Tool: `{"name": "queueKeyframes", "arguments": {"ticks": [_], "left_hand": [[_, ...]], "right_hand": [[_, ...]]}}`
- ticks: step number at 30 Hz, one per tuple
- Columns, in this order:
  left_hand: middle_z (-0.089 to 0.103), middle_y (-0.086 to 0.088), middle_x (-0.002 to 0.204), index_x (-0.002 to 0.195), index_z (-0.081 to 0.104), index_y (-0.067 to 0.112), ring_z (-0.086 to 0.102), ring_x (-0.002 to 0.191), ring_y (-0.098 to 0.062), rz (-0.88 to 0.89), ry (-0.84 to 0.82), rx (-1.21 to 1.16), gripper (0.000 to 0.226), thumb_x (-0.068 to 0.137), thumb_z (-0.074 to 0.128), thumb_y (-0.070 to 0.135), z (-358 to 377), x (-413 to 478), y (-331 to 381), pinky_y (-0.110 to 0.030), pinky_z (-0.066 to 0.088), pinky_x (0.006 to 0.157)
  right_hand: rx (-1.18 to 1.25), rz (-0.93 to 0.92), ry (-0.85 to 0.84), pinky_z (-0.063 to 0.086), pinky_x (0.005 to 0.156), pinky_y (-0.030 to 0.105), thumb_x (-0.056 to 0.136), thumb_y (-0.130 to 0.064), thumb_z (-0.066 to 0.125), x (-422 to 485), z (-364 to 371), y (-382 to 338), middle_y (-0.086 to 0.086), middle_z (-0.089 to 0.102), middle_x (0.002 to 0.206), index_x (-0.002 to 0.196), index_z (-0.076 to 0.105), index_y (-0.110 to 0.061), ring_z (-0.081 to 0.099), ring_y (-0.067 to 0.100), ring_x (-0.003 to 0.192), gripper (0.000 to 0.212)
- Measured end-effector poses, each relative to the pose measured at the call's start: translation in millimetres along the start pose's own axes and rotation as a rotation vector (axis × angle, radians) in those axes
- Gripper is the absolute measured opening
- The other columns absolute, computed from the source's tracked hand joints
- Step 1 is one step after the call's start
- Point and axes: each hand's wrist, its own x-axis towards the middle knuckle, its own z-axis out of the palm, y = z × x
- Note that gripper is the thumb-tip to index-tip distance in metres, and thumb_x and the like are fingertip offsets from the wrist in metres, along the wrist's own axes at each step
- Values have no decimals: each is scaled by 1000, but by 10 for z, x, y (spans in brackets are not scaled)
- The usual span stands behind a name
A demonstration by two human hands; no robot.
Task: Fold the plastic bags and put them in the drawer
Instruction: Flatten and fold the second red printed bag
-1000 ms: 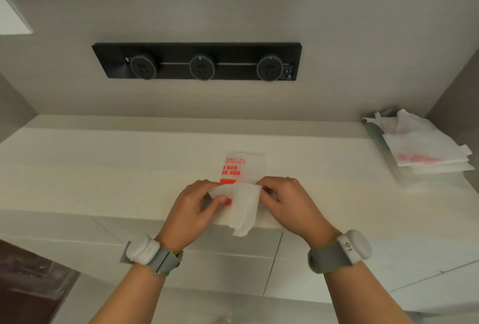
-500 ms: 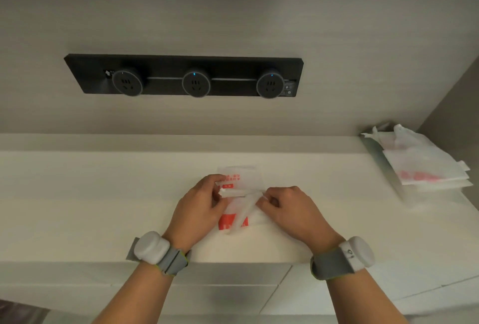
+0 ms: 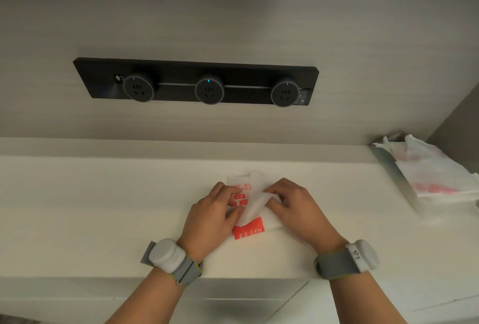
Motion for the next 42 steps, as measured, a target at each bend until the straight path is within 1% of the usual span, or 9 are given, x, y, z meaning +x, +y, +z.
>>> {"name": "queueKeyframes", "arguments": {"ticks": [4, 8, 11, 14, 18, 22, 27, 36, 42], "left_hand": [[49, 19, 100, 119, 61, 23, 52, 77, -5, -14, 25, -27, 29, 92, 65, 34, 10, 2, -21, -20, 38, 65], [45, 21, 95, 119, 61, 26, 50, 67, 11, -15, 11, -29, 29, 91, 65, 33, 22, -6, -41, -18, 38, 62], [50, 18, 95, 118, 61, 29, 48, 61, 8, -36, 20, -29, 28, 90, 65, 34, 23, 0, -33, -19, 38, 60], [52, 18, 95, 117, 62, 29, 48, 61, 8, -50, 35, -31, 27, 91, 65, 36, 20, -5, -8, -18, 40, 61], [54, 18, 94, 115, 62, 30, 56, 71, 2, -102, 62, -64, 22, 93, 63, 35, 16, -31, 41, -18, 47, 64], [55, 18, 92, 114, 63, 27, 57, 71, -1, -142, 122, -103, 20, 94, 64, 30, 26, -104, 116, -14, 44, 65], [56, 14, 91, 116, 63, 24, 57, 71, -10, -205, 179, -127, 21, 95, 63, 28, 42, -344, 226, -20, 47, 67], [64, 11, 82, 100, 68, 25, 61, 71, -15, -395, 495, -267, 11, 96, 59, 28, 119, -1036, 616, -22, 47, 65], [63, 5, 70, 88, 60, 27, 55, 59, -16, -621, 679, -359, 22, 92, 53, 48, 160, -1459, 660, -28, 44, 57]], "right_hand": [[8, 95, 44, 47, 71, 35, 95, -40, 56, 37, 0, -46, -4, 61, 76, 76, 62, -18, 57, 13, 74, 30], [20, 201, -18, 50, 65, 40, 89, -45, 58, 106, -59, -36, -3, 59, 70, 78, 53, -20, 57, 18, 65, 28], [-30, 170, -27, 53, 71, 42, 84, -47, 57, 193, -116, 23, -3, 62, 80, 83, 57, -20, 59, 17, 74, 27], [-26, 162, 20, 51, 75, 33, 87, -41, 64, 271, -171, 97, -8, 59, 91, 101, 57, -27, 57, 9, 78, 21], [-51, 76, 34, 49, 86, 29, 90, -34, 66, 316, -225, 186, -8, 51, 111, 130, 51, -26, 54, 10, 95, 44], [-73, -21, -19, 44, 104, 33, 94, -25, 61, 365, -241, 233, -4, 53, 132, 137, 53, -19, 51, 16, 121, 44], [-140, -99, -122, 36, 109, 35, 96, -20, 55, 332, -178, 227, -2, 53, 140, 143, 48, -20, 46, 20, 128, 47], [-157, -265, -177, 35, 104, 31, 90, -22, 60, 123, 11, 141, -7, 56, 135, 134, 56, -23, 46, 18, 122, 45], [-132, -339, -206, 36, 101, 34, 89, -29, 64, -38, 168, 6, -8, 57, 131, 131, 58, -25, 47, 17, 119, 43]]}}
